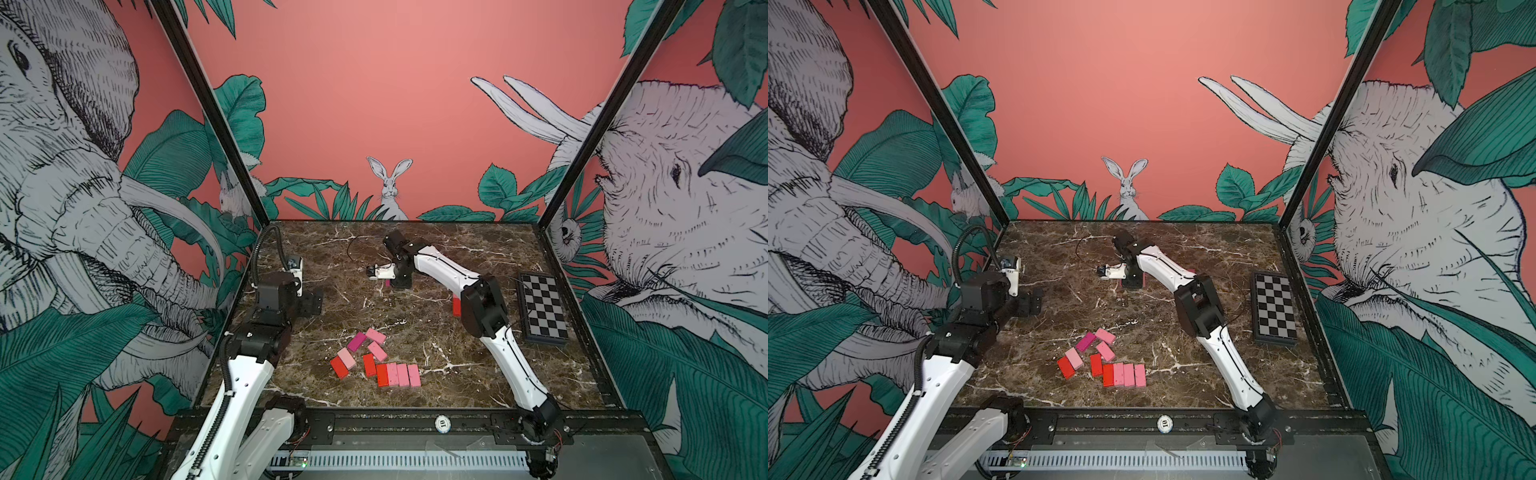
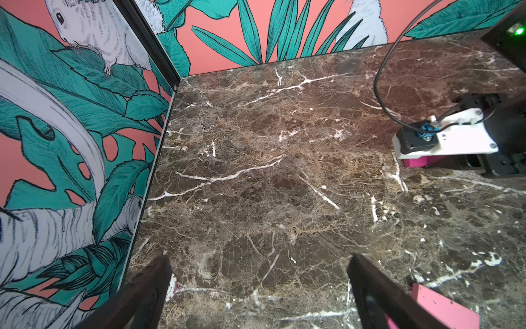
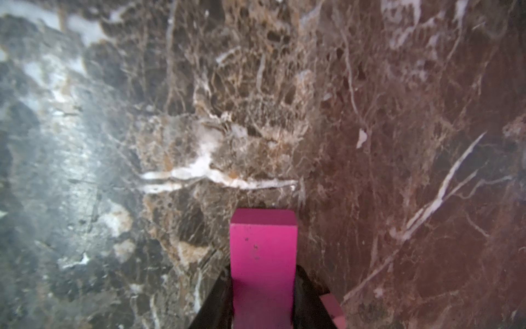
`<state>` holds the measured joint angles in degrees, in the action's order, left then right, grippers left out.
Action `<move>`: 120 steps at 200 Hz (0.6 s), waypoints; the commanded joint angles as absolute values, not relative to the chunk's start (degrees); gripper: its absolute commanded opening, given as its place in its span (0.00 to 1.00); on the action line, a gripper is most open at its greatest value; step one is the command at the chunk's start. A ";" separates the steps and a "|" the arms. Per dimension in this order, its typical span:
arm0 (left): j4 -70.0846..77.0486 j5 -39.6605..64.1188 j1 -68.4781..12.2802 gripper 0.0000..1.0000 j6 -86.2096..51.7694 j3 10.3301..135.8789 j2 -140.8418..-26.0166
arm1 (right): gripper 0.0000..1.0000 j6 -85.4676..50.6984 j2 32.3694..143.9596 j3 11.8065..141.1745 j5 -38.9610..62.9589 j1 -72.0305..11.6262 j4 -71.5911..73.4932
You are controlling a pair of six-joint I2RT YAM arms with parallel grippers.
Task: Assemble the letter t with building blocks
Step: Assemble the building block at the center of the board.
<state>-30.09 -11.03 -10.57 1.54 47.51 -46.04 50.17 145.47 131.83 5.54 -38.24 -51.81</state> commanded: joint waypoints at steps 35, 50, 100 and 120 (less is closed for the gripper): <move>-29.66 -11.35 -10.46 0.99 2.05 46.78 -45.14 | 0.38 49.31 146.77 130.83 5.71 -38.14 -54.29; -29.70 -11.47 -10.50 0.99 2.08 46.81 -45.21 | 0.40 49.13 146.86 130.79 5.62 -38.14 -54.10; -29.68 -11.43 -10.46 0.99 2.10 46.82 -45.35 | 0.54 48.31 146.05 131.26 5.20 -38.14 -53.24; -29.67 -11.43 -10.43 0.99 2.10 46.86 -45.40 | 0.67 47.13 144.34 131.87 6.52 -38.14 -53.27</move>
<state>-30.11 -11.03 -10.57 1.54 47.51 -46.04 48.66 145.43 131.85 5.26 -38.24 -51.24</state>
